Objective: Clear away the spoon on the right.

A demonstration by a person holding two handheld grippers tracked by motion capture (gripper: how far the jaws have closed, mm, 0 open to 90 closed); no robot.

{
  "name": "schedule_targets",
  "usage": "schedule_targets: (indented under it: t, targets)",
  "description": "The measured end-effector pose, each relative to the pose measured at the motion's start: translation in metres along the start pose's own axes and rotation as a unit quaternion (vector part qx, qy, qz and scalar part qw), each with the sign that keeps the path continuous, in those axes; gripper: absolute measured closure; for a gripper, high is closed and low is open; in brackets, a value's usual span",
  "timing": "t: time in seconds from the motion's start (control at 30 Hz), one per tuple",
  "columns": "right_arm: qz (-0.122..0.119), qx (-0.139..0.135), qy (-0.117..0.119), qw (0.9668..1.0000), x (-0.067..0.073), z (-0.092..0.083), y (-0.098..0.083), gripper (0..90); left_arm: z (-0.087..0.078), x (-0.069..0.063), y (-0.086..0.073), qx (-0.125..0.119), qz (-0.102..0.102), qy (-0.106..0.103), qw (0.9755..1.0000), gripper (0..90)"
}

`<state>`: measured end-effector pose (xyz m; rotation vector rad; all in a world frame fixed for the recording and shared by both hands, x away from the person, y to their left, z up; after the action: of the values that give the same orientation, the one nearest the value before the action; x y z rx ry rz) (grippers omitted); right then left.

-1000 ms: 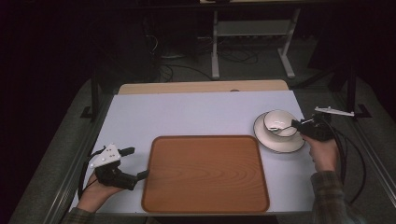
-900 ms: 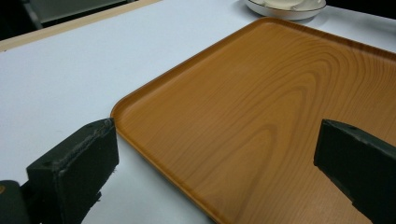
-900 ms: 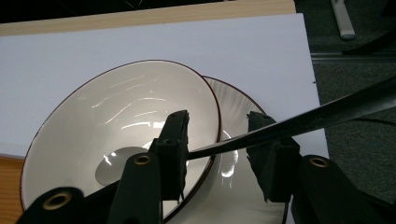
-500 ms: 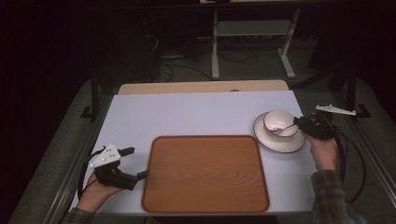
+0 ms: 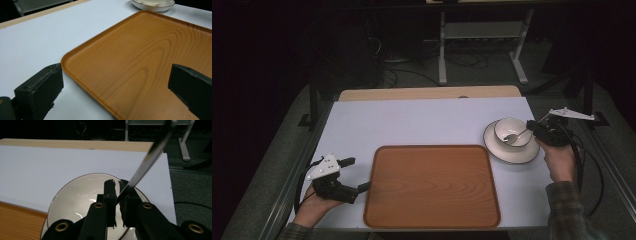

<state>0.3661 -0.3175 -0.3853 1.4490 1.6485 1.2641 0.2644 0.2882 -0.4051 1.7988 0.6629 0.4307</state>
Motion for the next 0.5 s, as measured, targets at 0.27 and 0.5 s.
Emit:
schedule_targets:
  t: [0.27,0.5]
  targets:
    - [-0.005,-0.007,0.015,0.9998,0.002,-0.004,0.008,88.1,0.0,0.0,0.0,0.0,0.0,0.0,1.0,0.0]
    - [-0.02,-0.006,0.016,0.9996,0.002,-0.004,0.013,88.0,0.0,0.001,-0.001,-0.001,-0.002,0.001,1.0,0.0]
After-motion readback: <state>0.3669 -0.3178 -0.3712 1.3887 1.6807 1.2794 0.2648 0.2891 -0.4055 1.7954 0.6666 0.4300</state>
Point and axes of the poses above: each handheld gripper's, and its own axes: z roughly forward along the jaws, y roughly out of its top, x roughly to its left, the point moved 1 cm from there along z, roughly forward along the jaws, and after that the axes turned 10 degrees about -x, right-handed, at the moved point
